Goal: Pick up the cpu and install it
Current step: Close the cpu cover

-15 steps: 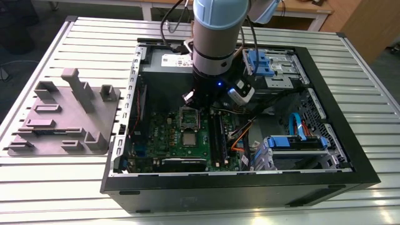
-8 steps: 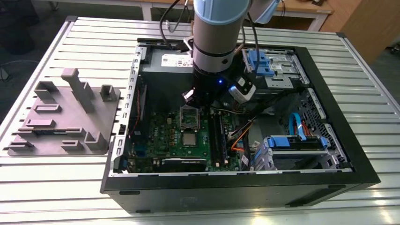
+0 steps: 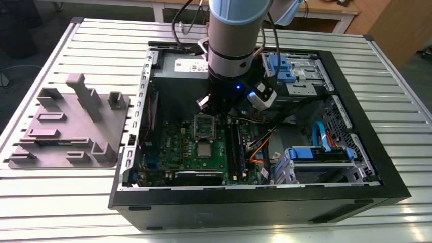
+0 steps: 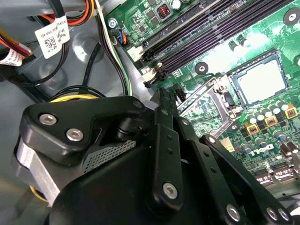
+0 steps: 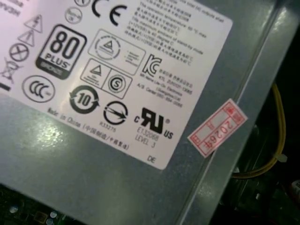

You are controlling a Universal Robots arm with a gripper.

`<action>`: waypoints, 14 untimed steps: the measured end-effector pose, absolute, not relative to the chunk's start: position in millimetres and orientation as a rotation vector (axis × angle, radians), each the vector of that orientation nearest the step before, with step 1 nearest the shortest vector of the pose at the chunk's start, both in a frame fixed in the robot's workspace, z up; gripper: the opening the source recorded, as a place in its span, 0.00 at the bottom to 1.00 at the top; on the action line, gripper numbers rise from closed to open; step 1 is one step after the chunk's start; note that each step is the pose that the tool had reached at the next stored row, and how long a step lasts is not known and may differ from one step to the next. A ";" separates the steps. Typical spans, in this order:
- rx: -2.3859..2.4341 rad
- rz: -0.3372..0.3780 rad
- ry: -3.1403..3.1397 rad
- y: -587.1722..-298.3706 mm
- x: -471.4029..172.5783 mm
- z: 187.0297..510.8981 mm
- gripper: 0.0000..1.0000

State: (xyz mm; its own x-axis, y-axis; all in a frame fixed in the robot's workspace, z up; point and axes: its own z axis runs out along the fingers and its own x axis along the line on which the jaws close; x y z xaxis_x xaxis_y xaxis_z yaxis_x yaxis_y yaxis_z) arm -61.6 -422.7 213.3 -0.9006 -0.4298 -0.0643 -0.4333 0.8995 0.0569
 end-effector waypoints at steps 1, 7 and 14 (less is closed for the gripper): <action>-0.688 0.107 3.013 -422.8 -62.0 214.2 0.10; -0.698 0.108 3.010 -423.4 -63.2 221.9 0.10; -0.702 0.107 3.009 -423.6 -63.2 224.7 0.10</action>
State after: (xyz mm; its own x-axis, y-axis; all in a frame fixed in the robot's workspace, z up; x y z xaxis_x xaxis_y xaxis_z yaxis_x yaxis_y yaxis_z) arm -63.2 -423.6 224.7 -0.8958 -0.4397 -0.0639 -0.4432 0.8947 0.0562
